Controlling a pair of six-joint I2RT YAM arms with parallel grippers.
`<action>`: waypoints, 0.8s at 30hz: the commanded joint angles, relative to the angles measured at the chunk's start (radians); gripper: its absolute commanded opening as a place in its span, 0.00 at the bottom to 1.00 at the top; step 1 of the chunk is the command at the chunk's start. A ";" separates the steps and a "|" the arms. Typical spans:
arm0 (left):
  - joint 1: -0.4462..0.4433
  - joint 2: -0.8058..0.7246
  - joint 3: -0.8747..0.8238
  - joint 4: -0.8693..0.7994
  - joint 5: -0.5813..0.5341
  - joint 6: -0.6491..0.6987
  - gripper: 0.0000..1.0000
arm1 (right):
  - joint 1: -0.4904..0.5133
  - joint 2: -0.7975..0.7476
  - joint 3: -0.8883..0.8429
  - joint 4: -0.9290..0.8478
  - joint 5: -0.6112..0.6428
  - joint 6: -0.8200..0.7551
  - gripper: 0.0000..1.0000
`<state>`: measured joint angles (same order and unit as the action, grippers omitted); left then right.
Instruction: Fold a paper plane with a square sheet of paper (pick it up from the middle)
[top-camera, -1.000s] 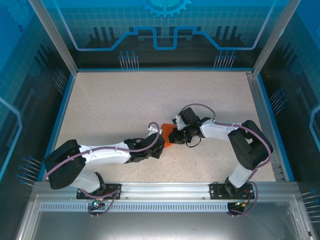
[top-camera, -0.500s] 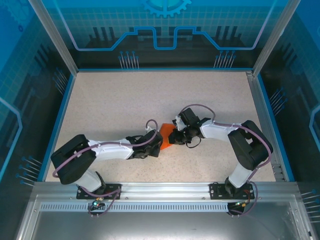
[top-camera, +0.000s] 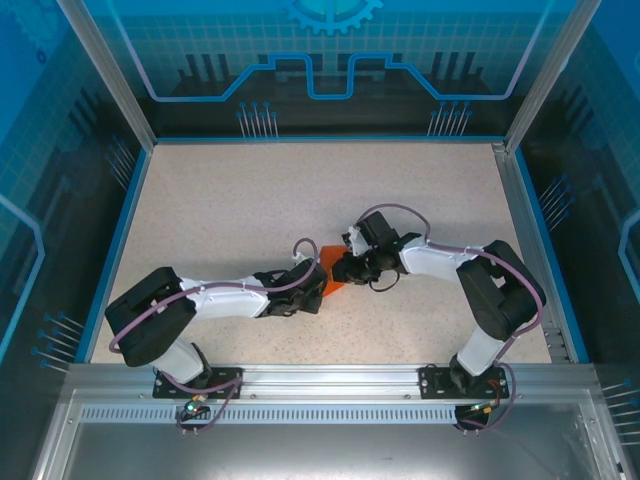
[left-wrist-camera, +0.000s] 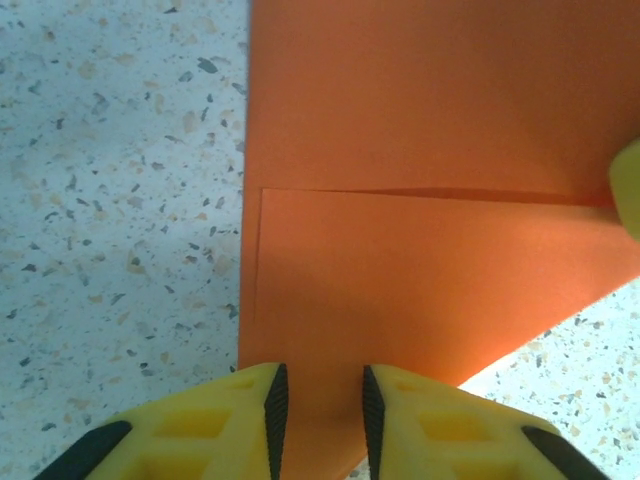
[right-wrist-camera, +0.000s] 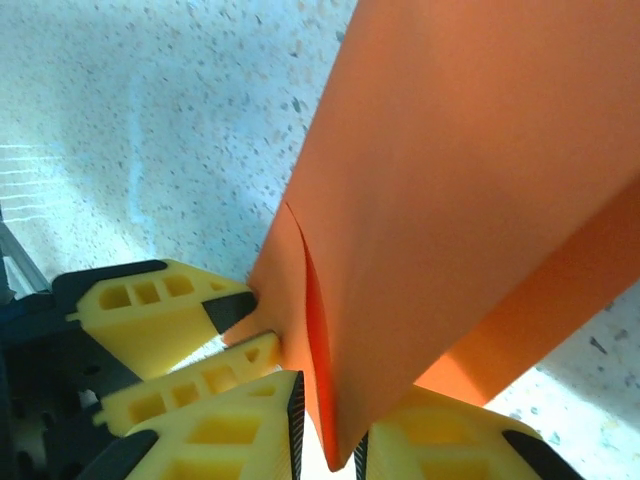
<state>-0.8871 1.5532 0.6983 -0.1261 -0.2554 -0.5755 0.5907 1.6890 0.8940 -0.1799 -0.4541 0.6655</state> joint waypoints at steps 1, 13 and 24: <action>0.002 -0.041 -0.012 0.019 0.017 0.028 0.36 | 0.015 0.020 0.029 -0.001 -0.018 0.009 0.20; -0.012 -0.069 -0.031 0.071 0.052 0.186 0.52 | 0.012 0.018 0.046 -0.016 -0.021 0.013 0.18; -0.040 -0.059 -0.014 0.004 -0.058 0.209 0.51 | 0.010 0.018 0.058 -0.031 -0.018 0.008 0.18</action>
<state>-0.9249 1.5013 0.6823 -0.0845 -0.2584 -0.3882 0.5907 1.7020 0.9276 -0.1844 -0.4538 0.6697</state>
